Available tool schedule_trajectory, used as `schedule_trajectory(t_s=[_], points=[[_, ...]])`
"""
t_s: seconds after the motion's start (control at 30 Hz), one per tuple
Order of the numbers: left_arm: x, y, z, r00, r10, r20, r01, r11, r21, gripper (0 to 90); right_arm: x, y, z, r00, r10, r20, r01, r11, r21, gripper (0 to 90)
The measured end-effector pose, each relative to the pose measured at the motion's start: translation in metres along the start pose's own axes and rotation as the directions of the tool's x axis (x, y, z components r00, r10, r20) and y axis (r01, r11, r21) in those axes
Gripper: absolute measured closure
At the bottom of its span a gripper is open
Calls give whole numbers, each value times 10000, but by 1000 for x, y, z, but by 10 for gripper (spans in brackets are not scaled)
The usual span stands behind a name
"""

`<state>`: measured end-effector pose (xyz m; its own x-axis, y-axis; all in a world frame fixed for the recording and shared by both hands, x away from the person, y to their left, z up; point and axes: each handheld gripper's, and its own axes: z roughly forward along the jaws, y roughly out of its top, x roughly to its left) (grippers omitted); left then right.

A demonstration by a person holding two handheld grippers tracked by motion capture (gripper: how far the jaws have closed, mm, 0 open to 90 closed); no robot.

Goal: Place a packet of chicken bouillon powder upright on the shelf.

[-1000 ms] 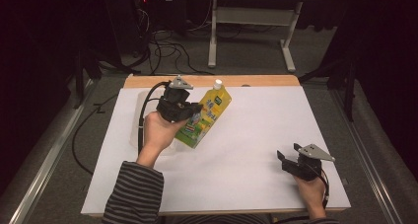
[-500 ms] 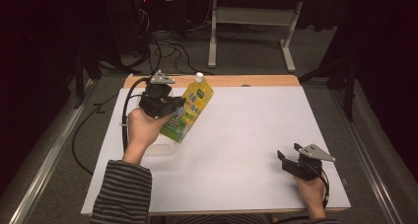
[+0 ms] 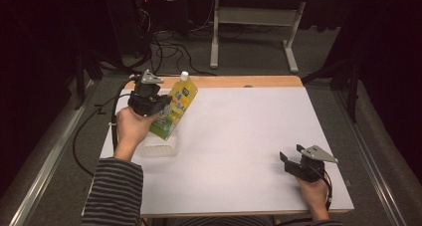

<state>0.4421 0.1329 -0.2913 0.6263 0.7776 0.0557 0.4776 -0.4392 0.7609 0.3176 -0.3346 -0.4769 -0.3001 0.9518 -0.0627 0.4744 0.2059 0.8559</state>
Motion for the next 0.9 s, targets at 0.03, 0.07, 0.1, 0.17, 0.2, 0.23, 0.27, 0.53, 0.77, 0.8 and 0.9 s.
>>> schedule_trajectory(t_s=[0.03,0.07,0.1,0.17,0.2,0.23,0.27,0.53,0.77,0.8,0.9], points=[[2,-1,2,10000,-53,-3,53,10000,32,895,0,0,0,10000,-5,8,5,10000,17,296],[3,-3,3,9999,-108,-70,109,9999,38,896,0,0,0,10000,-16,-5,16,10000,36,296],[5,-4,5,9998,-169,-139,170,9998,39,895,0,0,0,10000,-13,-5,13,10000,56,296],[6,-6,8,9996,-205,-207,206,9998,50,895,0,0,1,10000,-47,-21,47,10000,33,296],[5,-8,12,9997,-73,-240,74,10000,58,895,0,0,1,10000,-38,-8,38,10000,81,295],[5,-8,12,9997,-73,-240,74,10000,58,894,0,0,1,10000,-38,-8,38,10000,81,295],[5,-9,14,9997,-43,-222,45,10000,53,894,0,0,1,10000,-67,-20,68,9999,114,295],[4,-14,24,9994,250,-254,-244,9994,239,892,1,0,1,10000,-42,17,42,10000,78,295],[8,-19,22,9997,207,-109,-197,9962,843,881,1,0,1,10000,-83,10,83,9999,64,295],[9,-19,22,9999,133,-96,-124,9954,949,878,1,0,1,10000,-59,1,59,10000,67,295],[13,-22,24,10000,-76,-36,79,9919,1266,863,1,0,0,10000,-75,6,75,10000,43,295]])
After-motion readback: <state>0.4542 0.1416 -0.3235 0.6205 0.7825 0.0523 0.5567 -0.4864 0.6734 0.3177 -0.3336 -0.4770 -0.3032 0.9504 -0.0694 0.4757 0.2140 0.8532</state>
